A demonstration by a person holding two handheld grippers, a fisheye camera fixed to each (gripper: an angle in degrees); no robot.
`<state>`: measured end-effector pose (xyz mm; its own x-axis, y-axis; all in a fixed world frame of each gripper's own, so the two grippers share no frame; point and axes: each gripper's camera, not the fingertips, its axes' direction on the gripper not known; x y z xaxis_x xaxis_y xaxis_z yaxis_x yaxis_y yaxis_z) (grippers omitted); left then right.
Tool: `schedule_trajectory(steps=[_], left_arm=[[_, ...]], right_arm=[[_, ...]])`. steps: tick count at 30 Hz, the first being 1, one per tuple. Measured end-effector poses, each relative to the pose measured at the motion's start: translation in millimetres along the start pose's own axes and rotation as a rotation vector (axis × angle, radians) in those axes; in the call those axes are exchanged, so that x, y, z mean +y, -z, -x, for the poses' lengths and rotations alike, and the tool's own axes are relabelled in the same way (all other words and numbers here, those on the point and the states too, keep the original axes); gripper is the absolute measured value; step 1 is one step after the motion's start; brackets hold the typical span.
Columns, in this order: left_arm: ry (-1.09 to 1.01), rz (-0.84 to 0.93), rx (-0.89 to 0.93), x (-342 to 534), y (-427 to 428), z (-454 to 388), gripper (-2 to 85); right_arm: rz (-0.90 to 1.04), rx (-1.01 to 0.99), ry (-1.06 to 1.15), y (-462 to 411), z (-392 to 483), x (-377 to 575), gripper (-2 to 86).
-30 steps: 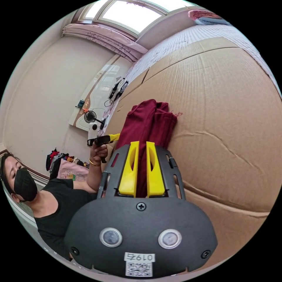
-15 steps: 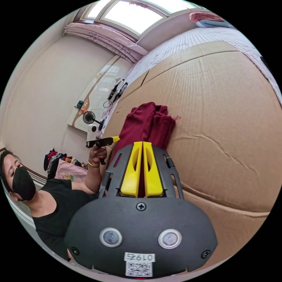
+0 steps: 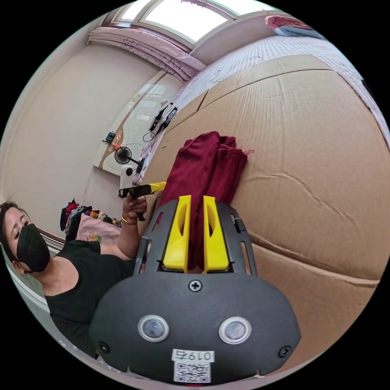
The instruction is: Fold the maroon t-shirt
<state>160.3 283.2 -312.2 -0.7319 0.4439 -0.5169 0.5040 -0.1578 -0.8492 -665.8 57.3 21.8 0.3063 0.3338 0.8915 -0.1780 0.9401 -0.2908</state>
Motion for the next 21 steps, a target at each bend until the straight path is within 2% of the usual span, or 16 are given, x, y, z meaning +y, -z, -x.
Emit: schedule_trajectory(steps=[14, 18, 21], left_arm=[[-0.025, 0.020, -0.119, 101.7, -78.7, 10.6, 3.1], [-0.020, 0.016, -0.052, 139.0, -105.4, 21.2, 3.8], [-0.070, -0.063, 0.070, 182.8, -113.5, 24.8, 4.6]], right_arm=[[-0.016, 0.083, 0.019, -51.4, 54.6, 59.7, -0.3], [-0.031, 0.068, 0.017, -71.3, 71.0, 80.2, -0.2], [-0.134, 0.059, 0.094, -72.1, 102.5, 112.2, 0.1]])
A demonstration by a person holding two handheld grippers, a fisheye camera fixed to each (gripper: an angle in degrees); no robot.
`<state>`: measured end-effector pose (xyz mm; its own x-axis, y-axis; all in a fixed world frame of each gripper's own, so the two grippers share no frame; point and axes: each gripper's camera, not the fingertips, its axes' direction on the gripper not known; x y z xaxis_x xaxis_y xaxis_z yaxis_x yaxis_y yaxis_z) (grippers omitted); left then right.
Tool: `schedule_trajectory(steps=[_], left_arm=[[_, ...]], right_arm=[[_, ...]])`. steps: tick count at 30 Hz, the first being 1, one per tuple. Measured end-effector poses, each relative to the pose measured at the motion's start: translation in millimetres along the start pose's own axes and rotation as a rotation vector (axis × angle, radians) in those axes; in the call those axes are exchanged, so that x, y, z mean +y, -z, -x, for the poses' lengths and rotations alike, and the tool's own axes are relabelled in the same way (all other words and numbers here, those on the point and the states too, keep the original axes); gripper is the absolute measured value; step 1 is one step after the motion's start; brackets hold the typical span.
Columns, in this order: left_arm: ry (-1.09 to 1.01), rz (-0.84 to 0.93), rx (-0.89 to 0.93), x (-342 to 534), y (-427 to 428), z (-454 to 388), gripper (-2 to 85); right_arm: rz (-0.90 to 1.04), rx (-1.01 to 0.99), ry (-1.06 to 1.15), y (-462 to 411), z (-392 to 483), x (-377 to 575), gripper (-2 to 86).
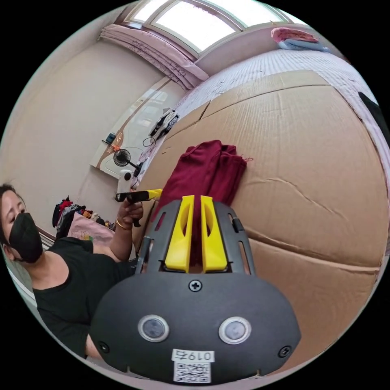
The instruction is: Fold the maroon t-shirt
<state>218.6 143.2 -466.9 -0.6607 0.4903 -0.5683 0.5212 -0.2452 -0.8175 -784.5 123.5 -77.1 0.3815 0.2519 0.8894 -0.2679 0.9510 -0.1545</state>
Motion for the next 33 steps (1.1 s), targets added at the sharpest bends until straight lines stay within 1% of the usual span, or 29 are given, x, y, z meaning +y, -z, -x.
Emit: schedule_trajectory(steps=[1, 2, 3, 4, 5, 6, 7, 8, 9, 10, 11, 12, 14, 15, 16, 17, 19, 20, 23, 27, 31, 33], left_arm=[[-0.025, -0.022, 0.007, 10.7, 0.4, -2.4, 4.4], [-0.089, -0.064, -0.022, 34.9, 1.4, -12.1, 3.6], [-0.202, -0.101, -0.147, 62.0, 0.1, -33.6, 2.9], [-0.274, -0.113, -0.236, 76.6, -3.2, -47.9, 2.6], [-0.414, -0.127, -0.422, 106.4, -16.0, -76.3, 2.2], [-0.528, -0.148, -0.574, 136.9, -33.6, -100.1, 2.0], [-0.575, -0.163, -0.636, 151.5, -43.1, -109.9, 2.0], [-0.687, -0.168, -0.729, 179.2, -65.9, -127.6, 2.0], [-0.804, -0.141, -0.803, 205.0, -92.9, -141.9, 1.8], [-0.849, -0.124, -0.841, 216.5, -106.6, -147.1, 1.7], [-0.925, -0.083, -0.926, 238.6, -136.7, -153.9, 1.6], [-0.975, -0.038, -1.025, 258.3, -166.4, -155.6, 1.6], [-1.052, 0.005, -1.112, 289.6, -203.1, -153.3, 1.9], [-1.065, 0.021, -1.154, 306.3, -220.6, -149.8, 2.3], [-1.061, 0.027, -1.175, 313.5, -227.8, -148.0, 2.7], [-1.041, 0.032, -1.194, 326.0, -237.7, -144.5, 3.4], [-0.987, 0.043, -1.188, 339.5, -247.4, -138.4, 4.7], [-0.976, 0.054, -1.178, 348.5, -254.8, -134.8, 5.1], [-1.000, 0.061, -1.215, 370.4, -279.9, -126.7, 5.5], [-1.067, 0.111, -1.206, 398.1, -314.2, -115.4, 5.2], [-1.078, 0.130, -1.234, 415.5, -337.7, -98.8, 3.6], [-1.078, 0.121, -1.248, 426.3, -349.9, -89.9, 2.5]], right_arm=[[-0.056, 0.012, 0.067, 4.4, 21.1, 17.4, 0.0], [-0.113, 0.052, 0.139, 7.3, 44.6, 37.4, -0.2], [-0.140, 0.086, 0.180, 7.4, 57.8, 48.5, -0.3], [-0.170, 0.165, 0.267, 1.9, 85.7, 71.1, -0.3], [-0.180, 0.251, 0.346, -10.2, 113.0, 92.9, -0.4], [-0.180, 0.295, 0.381, -18.3, 125.7, 103.0, -0.4], [-0.173, 0.378, 0.438, -36.6, 148.8, 121.0, -0.4], [-0.149, 0.434, 0.506, -57.0, 171.6, 136.7, -0.4], [-0.134, 0.459, 0.544, -67.4, 183.3, 143.9, -0.4], [-0.111, 0.521, 0.617, -88.7, 206.7, 158.0, -0.4], [-0.099, 0.595, 0.688, -110.2, 229.6, 172.0, -0.6], [-0.091, 0.630, 0.727, -121.1, 240.6, 179.3, -0.7], [-0.095, 0.778, 0.858, -162.4, 277.1, 209.5, -0.8], [-0.106, 0.831, 0.887, -172.7, 284.2, 217.6, -0.7], [-0.107, 0.922, 0.951, -193.5, 296.6, 232.2, -0.6], [-0.067, 0.950, 1.002, -213.0, 307.3, 242.5, -0.5], [-0.029, 0.922, 1.055, -236.9, 322.8, 253.5, 0.3], [-0.020, 0.937, 1.097, -253.6, 332.5, 260.3, 2.1], [-0.010, 0.973, 1.180, -290.5, 352.3, 271.1, 4.6], [0.074, 0.959, 1.220, -323.3, 362.2, 277.6, 6.2], [0.107, 0.903, 1.216, -344.0, 369.9, 284.4, 6.3], [0.113, 0.916, 1.215, -355.4, 371.7, 286.7, 6.2]])
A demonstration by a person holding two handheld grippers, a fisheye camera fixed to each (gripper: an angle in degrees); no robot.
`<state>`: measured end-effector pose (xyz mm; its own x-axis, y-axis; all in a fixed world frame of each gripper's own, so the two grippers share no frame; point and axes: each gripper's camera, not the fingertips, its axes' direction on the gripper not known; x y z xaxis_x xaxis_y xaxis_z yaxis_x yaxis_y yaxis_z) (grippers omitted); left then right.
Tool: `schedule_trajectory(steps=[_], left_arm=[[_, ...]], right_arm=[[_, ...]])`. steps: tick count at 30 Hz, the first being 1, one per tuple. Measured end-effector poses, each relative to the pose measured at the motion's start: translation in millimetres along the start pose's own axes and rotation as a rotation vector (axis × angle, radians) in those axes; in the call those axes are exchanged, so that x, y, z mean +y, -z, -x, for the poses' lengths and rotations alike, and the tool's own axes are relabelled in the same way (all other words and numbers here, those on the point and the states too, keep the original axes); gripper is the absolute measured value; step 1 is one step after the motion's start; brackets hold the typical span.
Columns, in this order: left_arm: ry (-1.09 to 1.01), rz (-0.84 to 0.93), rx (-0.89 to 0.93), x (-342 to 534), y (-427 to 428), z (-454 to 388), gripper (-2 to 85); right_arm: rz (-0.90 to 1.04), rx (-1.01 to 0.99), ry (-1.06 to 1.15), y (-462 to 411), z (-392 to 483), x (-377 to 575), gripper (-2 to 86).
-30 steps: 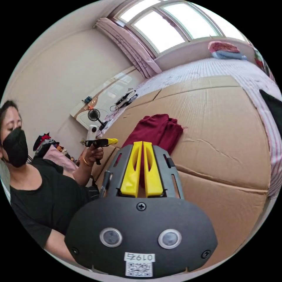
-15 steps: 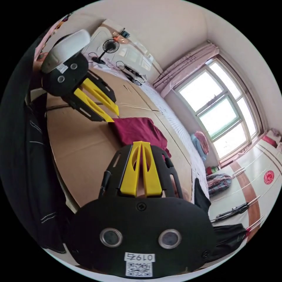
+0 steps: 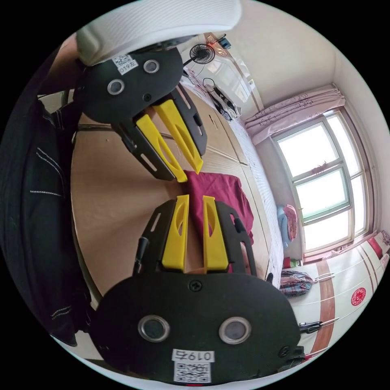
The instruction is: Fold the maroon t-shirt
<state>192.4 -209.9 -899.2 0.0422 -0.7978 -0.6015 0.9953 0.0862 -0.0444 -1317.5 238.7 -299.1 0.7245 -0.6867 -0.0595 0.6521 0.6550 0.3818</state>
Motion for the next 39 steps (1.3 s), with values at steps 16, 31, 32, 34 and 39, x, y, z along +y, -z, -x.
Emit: schedule_trajectory(steps=[16, 31, 32, 34, 39], left_arm=[[0.057, -0.002, 0.015, 18.7, -35.3, -72.4, 2.0], [-0.013, 0.044, -0.060, 38.1, -74.9, -113.8, 0.8], [-0.023, 0.042, -0.061, 40.2, -77.1, -115.6, 0.8], [-0.051, 0.048, -0.066, 43.3, -81.1, -119.9, 0.8], [-0.117, 0.084, -0.054, 49.8, -92.7, -127.8, 0.9]], right_arm=[[-0.054, 0.055, -0.088, -10.2, 44.5, -28.9, -0.7], [-0.014, 0.098, -0.028, -36.6, 81.4, -39.6, 4.8], [0.006, 0.106, -0.016, -41.4, 85.0, -39.3, 3.6], [0.009, 0.123, -0.015, -44.1, 89.0, -38.2, 1.3], [0.029, 0.144, 0.016, -50.3, 99.4, -40.9, -0.5]])
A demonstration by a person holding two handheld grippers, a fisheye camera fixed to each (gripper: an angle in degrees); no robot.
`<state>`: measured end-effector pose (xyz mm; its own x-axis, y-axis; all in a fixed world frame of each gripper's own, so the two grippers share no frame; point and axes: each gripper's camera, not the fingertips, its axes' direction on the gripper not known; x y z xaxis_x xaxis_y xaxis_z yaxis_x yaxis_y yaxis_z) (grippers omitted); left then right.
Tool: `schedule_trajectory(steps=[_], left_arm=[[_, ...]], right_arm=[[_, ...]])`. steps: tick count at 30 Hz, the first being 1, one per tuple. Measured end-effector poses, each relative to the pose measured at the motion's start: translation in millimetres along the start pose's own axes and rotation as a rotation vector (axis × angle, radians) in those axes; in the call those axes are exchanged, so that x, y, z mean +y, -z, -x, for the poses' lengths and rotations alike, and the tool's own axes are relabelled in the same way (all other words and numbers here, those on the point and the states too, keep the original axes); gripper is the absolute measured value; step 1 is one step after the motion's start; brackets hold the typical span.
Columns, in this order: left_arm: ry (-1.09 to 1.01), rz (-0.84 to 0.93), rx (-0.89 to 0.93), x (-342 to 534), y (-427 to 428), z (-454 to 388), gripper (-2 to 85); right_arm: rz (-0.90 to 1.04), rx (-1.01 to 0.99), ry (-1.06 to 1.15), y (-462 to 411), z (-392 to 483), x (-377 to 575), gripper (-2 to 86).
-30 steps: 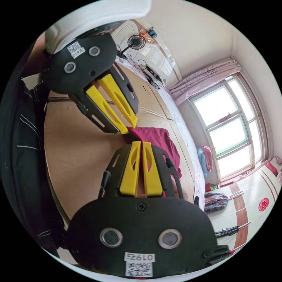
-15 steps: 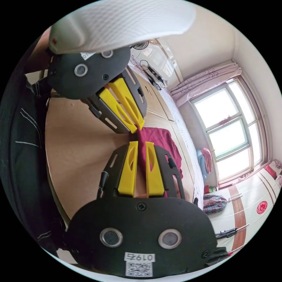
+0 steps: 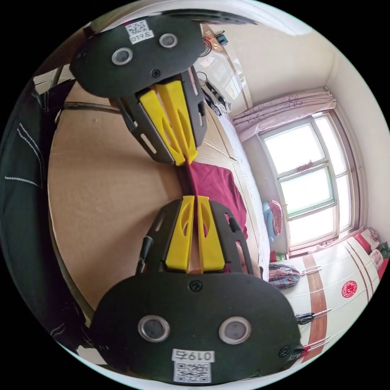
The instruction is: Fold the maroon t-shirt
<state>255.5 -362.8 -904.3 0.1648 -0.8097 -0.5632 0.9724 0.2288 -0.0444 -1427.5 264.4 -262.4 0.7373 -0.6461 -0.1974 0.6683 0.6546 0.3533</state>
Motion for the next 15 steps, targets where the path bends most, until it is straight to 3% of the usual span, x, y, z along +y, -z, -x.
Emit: schedule_trajectory(steps=[7, 15], left_arm=[[0.004, 0.001, 0.011, 2.9, -10.6, -2.1, 0.9], [0.028, -0.013, 0.049, 9.8, -19.6, 3.3, 1.0]], right_arm=[[0.016, 0.132, 0.027, 0.5, 18.4, -0.5, 0.0], [0.208, 0.293, 0.033, -8.8, 24.4, 29.9, 3.2]])
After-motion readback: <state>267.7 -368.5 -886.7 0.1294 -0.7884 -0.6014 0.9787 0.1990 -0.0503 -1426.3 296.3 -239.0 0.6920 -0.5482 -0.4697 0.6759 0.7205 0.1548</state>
